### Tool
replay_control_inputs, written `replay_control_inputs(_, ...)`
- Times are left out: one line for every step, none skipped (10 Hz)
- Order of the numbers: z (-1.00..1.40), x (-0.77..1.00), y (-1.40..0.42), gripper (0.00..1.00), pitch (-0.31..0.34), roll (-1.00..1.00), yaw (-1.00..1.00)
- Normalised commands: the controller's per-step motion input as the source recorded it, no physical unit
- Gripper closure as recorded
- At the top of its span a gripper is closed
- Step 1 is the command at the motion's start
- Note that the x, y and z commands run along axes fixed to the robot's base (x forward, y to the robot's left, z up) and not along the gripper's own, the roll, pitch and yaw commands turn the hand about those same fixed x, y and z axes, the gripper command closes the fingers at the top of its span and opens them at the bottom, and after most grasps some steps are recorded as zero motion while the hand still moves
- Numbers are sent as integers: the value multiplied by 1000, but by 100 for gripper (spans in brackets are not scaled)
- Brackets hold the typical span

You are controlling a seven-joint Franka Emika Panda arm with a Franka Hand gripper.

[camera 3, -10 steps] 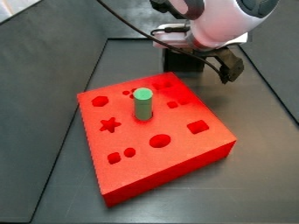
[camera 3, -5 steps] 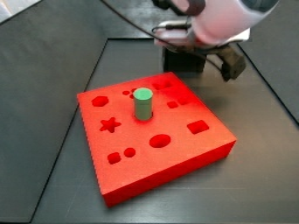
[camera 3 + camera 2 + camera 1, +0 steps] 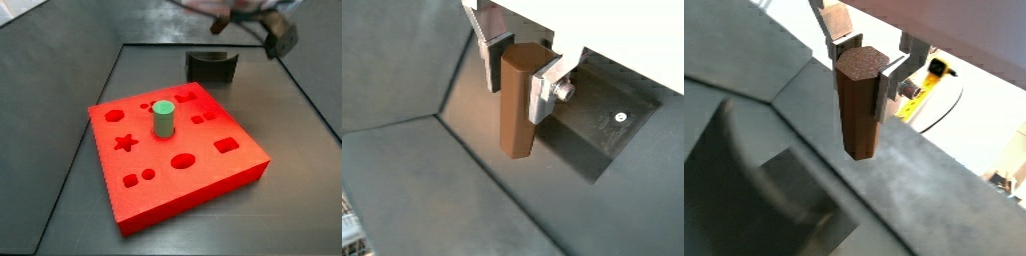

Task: Pick up the hexagon object. Move up. Place the hexagon object on the fixture. Regrasp the hexagon object. Move to above the board. Insert the hexagon object.
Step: Move to above the board.

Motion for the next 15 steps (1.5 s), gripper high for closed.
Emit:
replay_control_inputs(1000, 43, 124, 100, 89, -43, -191)
replay_control_inputs(1000, 36, 120, 100, 133, -44, -136)
replay_control_inputs(1000, 30, 115, 100, 163, -44, -93)
replay_control_inputs(1000, 25, 103, 100, 188, -41, -36)
replay_control_inputs(1000, 20, 95, 100, 196, -40, -8)
replay_control_inputs(1000, 18, 77, 100, 198, -45, 46)
replay_control_inputs(1000, 25, 67, 100, 195, -45, 80)
replay_control_inputs(778, 31, 35, 100, 187, -49, 114)
replay_control_inputs(661, 32, 21, 100, 180, -48, 128)
replay_control_inputs(419, 32, 1, 100, 155, -41, 148)
replay_control_inputs(305, 29, -6, 100, 143, -38, 154)
replay_control_inputs(153, -544, -1000, 100, 48, -1000, 12)
replay_control_inputs(154, -549, -1000, 100, 37, -1000, 11)
replay_control_inputs(162, -570, -1000, 100, 19, -1000, 14)
replay_control_inputs(152, -579, -1000, 100, 11, -1000, 13)
